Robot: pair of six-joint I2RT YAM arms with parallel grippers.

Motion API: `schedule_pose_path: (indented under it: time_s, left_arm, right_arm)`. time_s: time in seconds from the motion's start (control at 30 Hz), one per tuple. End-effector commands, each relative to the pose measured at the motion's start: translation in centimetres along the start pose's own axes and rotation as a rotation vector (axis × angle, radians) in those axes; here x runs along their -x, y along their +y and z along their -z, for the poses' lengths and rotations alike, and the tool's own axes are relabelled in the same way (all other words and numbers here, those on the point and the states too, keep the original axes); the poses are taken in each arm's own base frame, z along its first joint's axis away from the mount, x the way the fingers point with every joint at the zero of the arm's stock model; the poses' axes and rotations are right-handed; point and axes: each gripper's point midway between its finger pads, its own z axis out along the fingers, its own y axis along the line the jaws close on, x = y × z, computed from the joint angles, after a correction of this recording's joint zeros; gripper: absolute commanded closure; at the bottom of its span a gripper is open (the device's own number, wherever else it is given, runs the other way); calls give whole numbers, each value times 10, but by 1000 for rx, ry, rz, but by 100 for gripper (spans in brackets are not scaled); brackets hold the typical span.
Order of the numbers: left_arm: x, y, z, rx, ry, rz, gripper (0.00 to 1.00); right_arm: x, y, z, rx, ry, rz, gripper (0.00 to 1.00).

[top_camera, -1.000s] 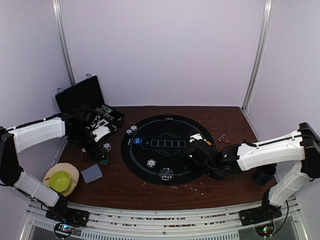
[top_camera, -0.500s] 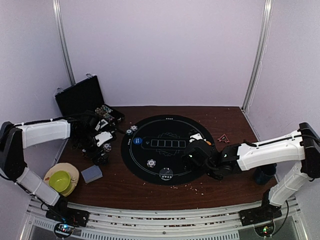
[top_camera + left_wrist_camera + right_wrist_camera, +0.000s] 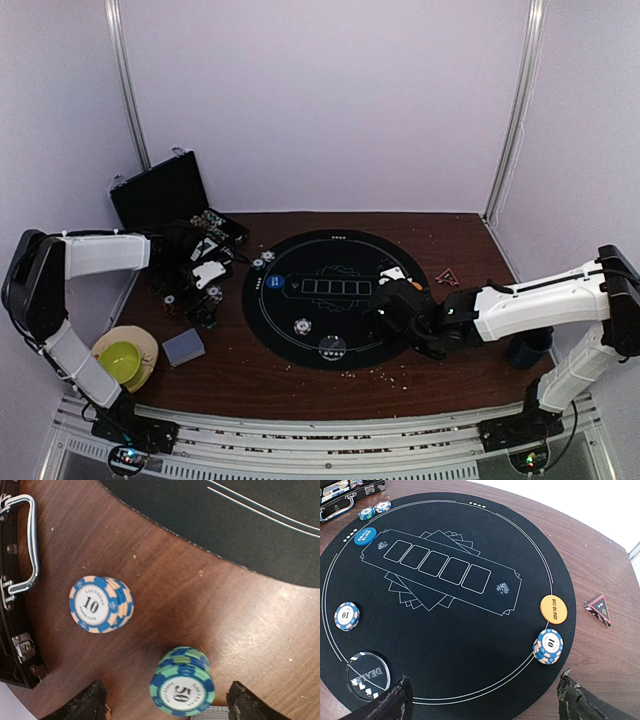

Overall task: Distribute texas hold em gaming equipment
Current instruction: Pick up the pile of poker chips from the pile of poker chips.

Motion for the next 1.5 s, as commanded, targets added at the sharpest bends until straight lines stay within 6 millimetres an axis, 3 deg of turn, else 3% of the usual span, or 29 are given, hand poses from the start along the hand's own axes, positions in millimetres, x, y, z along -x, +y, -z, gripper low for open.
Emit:
schedule_pose_path:
  time_s: [0.0,0.57,0.9,1.2,1.47]
  left_arm:
    - [18,13,0,0,-53,-4,14]
    - [13,13,-13,-39,-31,-4,24]
    - [12,11,-19,-57,-25,0,38]
    - [16,9,-6,-61,-51,-2,53]
    - [14,6,-4,-75,-51,5,56]
  right_arm:
    - [-1,-3,-2,-16,0,-9,0]
    - [0,-3,-2,-17,-1,-10,0]
    - [-1,-3,-3,-18,1,-7,0]
    - [-1,-3,-3,-19,0,-5,0]
    - [0,-3,-3,-18,-1,-9,0]
